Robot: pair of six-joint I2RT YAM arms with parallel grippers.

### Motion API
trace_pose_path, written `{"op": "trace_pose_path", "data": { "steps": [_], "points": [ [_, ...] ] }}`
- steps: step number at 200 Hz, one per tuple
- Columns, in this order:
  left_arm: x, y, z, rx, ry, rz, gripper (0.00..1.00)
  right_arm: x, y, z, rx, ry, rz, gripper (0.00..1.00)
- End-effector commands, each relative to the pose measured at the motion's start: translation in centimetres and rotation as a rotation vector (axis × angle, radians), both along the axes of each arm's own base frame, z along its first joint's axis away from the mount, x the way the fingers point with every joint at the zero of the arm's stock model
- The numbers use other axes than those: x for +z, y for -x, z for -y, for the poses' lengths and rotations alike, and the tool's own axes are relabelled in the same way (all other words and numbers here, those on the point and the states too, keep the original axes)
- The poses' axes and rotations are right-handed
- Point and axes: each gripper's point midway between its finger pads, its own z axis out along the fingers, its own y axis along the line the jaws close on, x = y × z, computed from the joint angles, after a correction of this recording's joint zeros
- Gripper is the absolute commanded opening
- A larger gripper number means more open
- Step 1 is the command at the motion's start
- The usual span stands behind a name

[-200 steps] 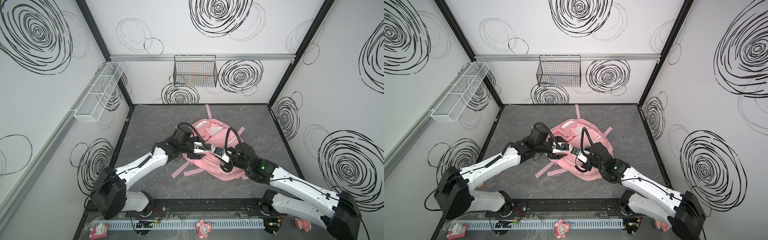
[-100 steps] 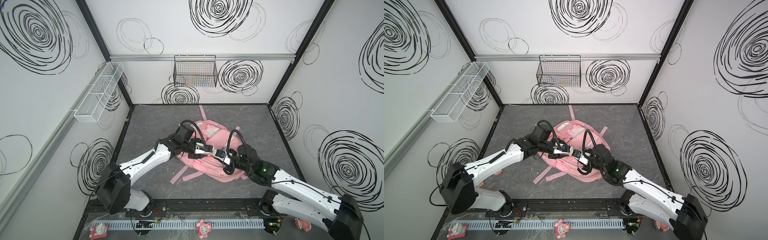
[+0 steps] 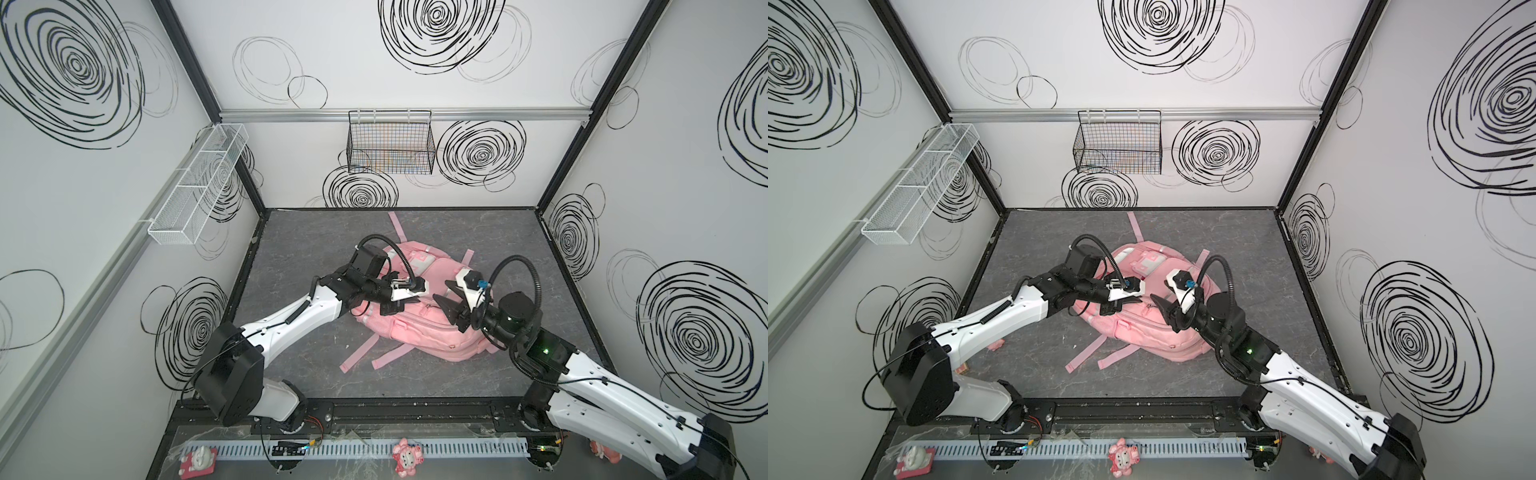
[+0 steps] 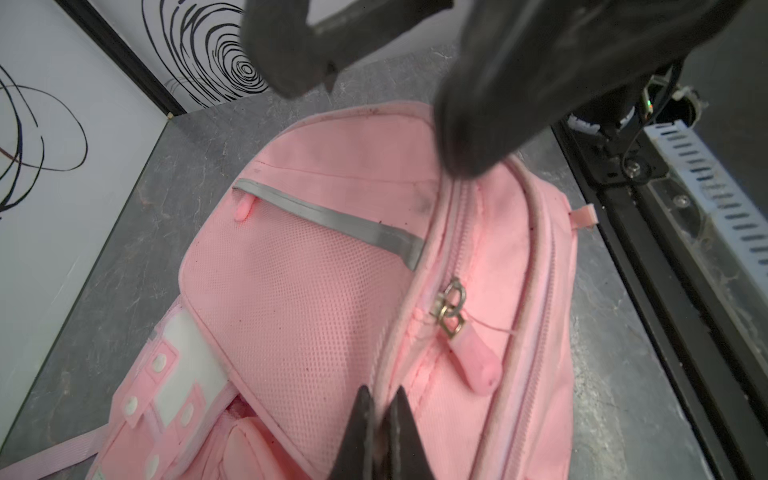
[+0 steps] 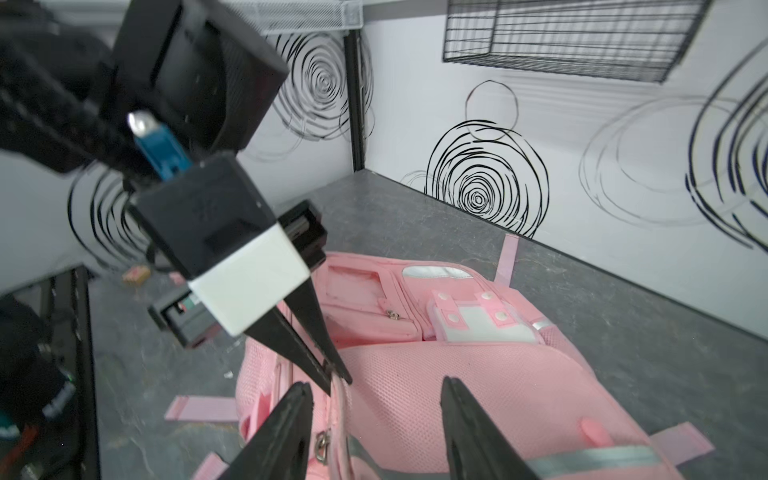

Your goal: Pack the student bag

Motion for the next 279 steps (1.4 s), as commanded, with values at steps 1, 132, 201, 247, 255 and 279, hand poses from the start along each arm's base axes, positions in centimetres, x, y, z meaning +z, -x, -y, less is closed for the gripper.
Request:
{"op": "trace_pose_path", "data": {
  "steps": [1,132,201,247,255,279],
  "points": [
    [5.5,-2.3,1.5,0.072,0.207,-0.019,0.00,-1.1,-0.1,1.1,-0.131,-0.252,-0.254,0.49],
    [5.4,-3.1,3.6,0.198,0.229,-0.133,0.00,-5.7,-0.7,0.4,-0.329,-0.158,-0.305,0.37],
    [5.9,-2.3,4.2,0.164,0.248,-0.153,0.00,-7.3,-2.4,-0.2,-0.314,-0.098,-0.312,0.38],
    [6.1,-2.0,4.3,0.146,0.259,-0.165,0.00,-9.2,-2.5,-0.7,-0.312,-0.047,-0.339,0.43],
    [6.2,-1.9,4.3,0.142,0.263,-0.166,0.00,-9.5,-2.7,-0.6,-0.326,-0.032,-0.341,0.41],
    [6.5,-1.7,4.3,0.133,0.270,-0.161,0.00,-10.5,-3.2,0.1,-0.380,0.022,-0.343,0.36]
  ]
}}
